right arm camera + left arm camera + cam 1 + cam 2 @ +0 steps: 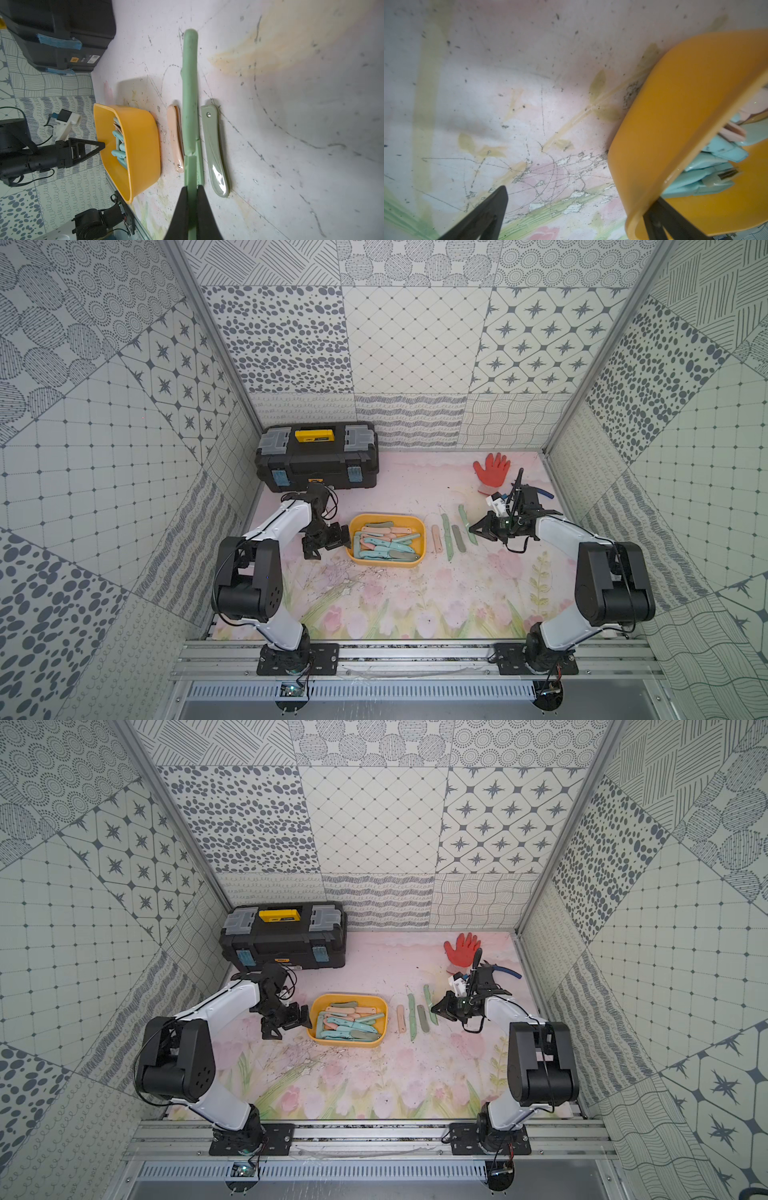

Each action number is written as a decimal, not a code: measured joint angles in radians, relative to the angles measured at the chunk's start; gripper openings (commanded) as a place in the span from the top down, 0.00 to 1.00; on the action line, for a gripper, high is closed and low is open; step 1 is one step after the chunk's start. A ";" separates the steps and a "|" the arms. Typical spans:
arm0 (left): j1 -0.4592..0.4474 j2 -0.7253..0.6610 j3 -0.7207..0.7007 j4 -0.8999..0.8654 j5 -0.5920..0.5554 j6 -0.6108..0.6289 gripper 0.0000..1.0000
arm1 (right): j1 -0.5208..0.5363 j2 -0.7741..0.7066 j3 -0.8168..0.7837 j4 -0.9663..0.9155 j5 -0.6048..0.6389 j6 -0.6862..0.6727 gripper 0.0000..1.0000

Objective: Take the fruit knife out of the storage box
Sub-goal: Place the fruit knife at the center of the board.

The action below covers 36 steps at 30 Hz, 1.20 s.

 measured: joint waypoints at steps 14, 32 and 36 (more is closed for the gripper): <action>0.000 0.000 0.000 0.000 0.000 0.000 0.02 | -0.014 0.104 -0.001 -0.018 0.018 -0.032 0.98; 0.000 0.000 0.000 0.000 0.000 0.000 0.02 | -0.023 0.146 -0.003 -0.035 0.051 -0.063 0.80; 0.000 0.000 0.000 0.000 -0.001 0.000 0.02 | -0.023 0.147 -0.006 -0.045 0.045 -0.061 0.71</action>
